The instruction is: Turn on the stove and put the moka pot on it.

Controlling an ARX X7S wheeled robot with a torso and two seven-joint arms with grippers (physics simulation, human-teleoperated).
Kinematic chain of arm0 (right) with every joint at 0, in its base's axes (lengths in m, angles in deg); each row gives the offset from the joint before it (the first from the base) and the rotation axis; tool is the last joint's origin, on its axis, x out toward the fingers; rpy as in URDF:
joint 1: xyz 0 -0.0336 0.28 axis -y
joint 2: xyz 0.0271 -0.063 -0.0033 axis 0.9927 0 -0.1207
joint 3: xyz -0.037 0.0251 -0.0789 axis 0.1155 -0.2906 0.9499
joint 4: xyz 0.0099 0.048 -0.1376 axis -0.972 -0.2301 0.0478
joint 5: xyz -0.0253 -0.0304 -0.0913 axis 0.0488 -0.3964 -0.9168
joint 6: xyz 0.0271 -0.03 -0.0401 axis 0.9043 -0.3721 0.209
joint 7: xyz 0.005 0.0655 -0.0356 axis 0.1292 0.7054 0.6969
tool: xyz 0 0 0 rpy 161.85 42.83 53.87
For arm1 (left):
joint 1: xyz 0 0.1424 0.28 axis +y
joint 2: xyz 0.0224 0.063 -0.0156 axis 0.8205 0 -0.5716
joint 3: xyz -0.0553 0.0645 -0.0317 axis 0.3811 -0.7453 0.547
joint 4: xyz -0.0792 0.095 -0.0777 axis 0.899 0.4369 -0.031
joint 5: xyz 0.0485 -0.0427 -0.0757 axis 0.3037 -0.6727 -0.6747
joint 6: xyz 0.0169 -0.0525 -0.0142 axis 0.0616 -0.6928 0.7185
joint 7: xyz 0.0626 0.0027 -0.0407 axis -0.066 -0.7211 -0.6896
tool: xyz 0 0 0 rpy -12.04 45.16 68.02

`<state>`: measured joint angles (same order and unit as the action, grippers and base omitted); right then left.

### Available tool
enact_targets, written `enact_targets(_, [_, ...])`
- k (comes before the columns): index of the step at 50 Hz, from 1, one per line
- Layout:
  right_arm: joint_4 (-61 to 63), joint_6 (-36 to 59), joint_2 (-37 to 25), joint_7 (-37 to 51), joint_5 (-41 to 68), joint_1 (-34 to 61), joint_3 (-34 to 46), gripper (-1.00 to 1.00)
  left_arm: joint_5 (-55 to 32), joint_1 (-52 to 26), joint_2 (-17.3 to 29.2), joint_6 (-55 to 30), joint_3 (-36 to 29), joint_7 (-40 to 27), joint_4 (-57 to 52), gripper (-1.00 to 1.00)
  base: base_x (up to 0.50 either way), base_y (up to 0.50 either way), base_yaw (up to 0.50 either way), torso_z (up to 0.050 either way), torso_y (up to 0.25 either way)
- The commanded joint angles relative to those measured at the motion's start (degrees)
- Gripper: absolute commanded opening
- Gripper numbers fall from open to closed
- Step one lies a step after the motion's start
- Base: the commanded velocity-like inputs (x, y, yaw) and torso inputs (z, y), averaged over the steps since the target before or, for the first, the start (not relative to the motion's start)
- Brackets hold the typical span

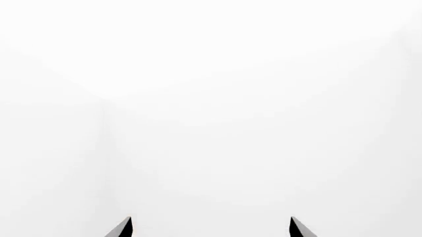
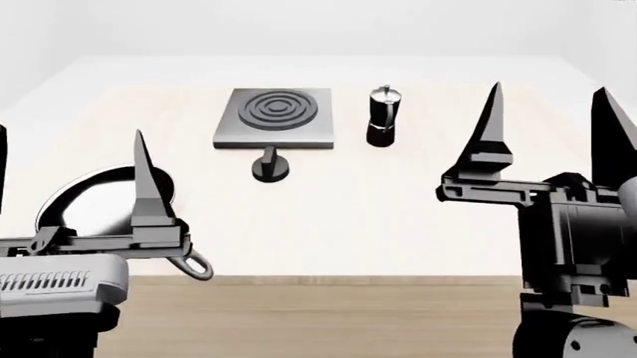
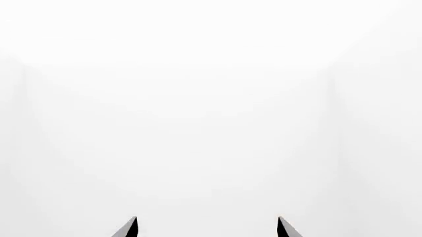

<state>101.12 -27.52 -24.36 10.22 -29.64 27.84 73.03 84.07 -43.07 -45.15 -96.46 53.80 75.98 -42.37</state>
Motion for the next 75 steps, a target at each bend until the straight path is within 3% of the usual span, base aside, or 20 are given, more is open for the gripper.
enact_targets(1, [4.4,3.3,-0.6,0.9,1.9,1.7,-0.7,1.0,1.6,0.0,-2.9,0.1,2.0,3.9,-3.3,1.0,0.0,0.0,0.0,0.05,0.051])
enact_targets(14, [5.0,4.7,-1.1,2.3,2.7,3.0,0.5,1.0,-0.4,1.1,-2.9,0.6,3.1,3.7,-3.3,1.0,0.0,0.0,0.0,0.05,0.048])
enact_targets(20, [3.0,-1.2,-1.0,2.3,2.0,-1.0,0.6,1.0,-0.5,1.3,-2.9,0.8,2.9,3.7,-3.3,1.0,0.0,0.0,0.0,0.05,0.048])
enact_targets(31, [3.5,-1.1,-1.9,3.2,1.9,-1.2,1.6,1.0,-0.9,1.8,-2.9,1.3,2.8,3.4,-3.3,1.0,0.0,0.0,0.0,0.05,0.047])
enact_targets(75, [2.4,-1.4,-3.5,5.1,4.1,-0.9,3.7,1.0,0.0,3.5,-2.8,2.2,1.8,2.3,-3.2,1.0,0.0,0.21,0.0,0.0,0.0])
